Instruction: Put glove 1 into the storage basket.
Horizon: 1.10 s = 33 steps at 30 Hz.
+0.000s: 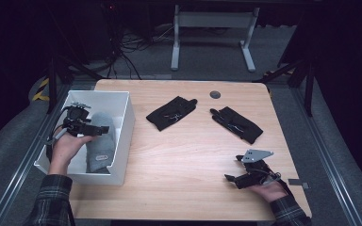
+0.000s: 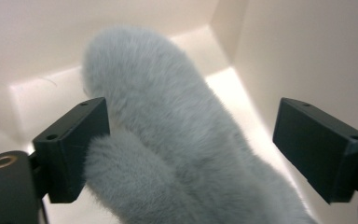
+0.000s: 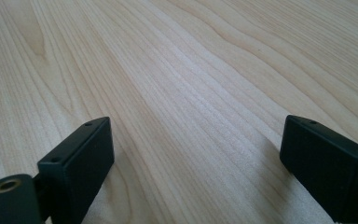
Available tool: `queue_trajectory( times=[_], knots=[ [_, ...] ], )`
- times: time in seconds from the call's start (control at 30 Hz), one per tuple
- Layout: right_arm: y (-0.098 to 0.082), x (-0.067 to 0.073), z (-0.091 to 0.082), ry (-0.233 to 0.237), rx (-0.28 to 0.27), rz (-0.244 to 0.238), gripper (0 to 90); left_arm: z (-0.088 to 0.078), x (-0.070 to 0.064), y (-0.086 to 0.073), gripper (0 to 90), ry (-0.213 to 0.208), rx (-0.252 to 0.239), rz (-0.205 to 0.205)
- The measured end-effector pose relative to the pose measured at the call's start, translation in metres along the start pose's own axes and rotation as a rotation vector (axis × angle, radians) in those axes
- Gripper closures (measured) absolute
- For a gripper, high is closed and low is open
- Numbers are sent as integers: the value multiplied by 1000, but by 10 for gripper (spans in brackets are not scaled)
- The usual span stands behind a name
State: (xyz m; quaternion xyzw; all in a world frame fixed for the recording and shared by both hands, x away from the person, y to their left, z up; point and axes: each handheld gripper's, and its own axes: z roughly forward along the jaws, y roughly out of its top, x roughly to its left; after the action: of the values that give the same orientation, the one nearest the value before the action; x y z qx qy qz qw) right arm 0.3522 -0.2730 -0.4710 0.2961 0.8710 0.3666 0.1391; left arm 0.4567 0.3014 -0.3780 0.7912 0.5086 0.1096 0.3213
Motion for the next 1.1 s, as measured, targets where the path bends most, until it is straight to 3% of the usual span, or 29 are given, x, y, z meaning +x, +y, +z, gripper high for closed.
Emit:
queue_trajectory(
  times=[0.2, 0.53, 0.83, 1.1],
  knots=[
    [0, 0, 0, 0, 0, -1, 102, -19, -12, 10, 83, -17, -59, 27],
    [0, 0, 0, 1, -1, 0, 102, -34, -51, 30, 80, -81, -121, 105],
    [0, 0, 0, 1, -1, 0, 101, -35, -89, 44, 78, -147, -151, 163],
    [0, 0, 0, 0, -2, -1, 102, -22, -125, 49, 78, -190, -149, 219]
  ],
)
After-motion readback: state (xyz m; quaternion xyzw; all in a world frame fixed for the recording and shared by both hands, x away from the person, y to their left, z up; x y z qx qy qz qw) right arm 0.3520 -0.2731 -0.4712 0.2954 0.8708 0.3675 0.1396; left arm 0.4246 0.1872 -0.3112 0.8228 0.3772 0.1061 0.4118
